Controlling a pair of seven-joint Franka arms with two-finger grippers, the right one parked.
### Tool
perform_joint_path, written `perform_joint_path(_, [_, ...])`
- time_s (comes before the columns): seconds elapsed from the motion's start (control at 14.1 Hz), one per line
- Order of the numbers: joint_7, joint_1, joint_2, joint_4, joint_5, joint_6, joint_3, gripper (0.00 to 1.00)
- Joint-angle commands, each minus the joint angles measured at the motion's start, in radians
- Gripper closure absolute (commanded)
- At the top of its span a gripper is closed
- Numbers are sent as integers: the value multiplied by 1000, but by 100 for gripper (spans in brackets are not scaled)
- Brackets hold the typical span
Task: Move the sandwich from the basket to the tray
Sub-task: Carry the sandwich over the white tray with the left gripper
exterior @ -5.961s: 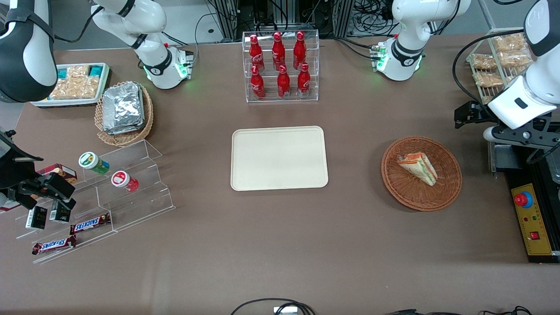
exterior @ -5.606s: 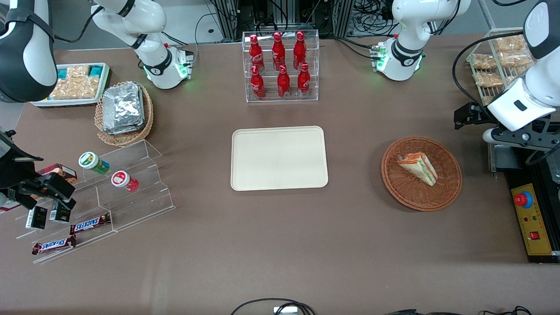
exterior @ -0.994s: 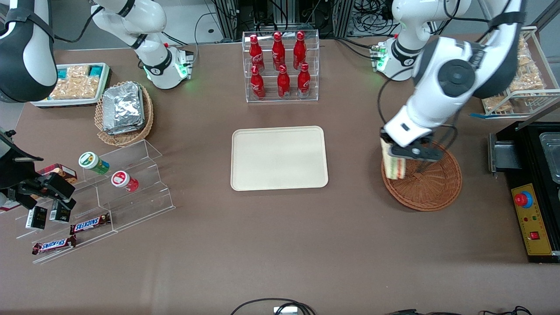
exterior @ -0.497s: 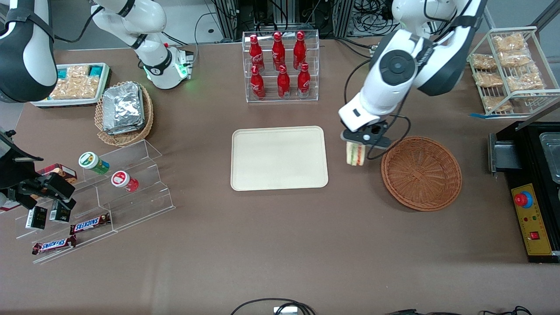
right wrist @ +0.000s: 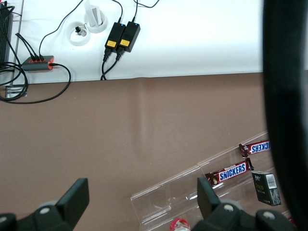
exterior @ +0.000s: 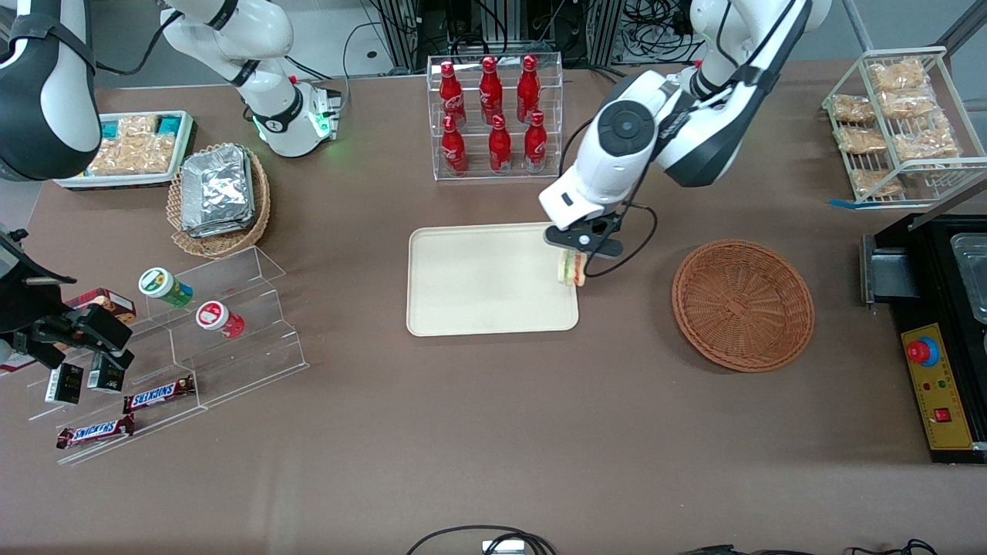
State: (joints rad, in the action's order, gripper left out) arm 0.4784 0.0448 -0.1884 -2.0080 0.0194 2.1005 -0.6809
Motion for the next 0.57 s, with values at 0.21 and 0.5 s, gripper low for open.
perform_joint_path(0.21, [164,70,-160,25,146,88,0,100])
perform_joint_path(0.5, [265,104,-265,60,258,133,3,100])
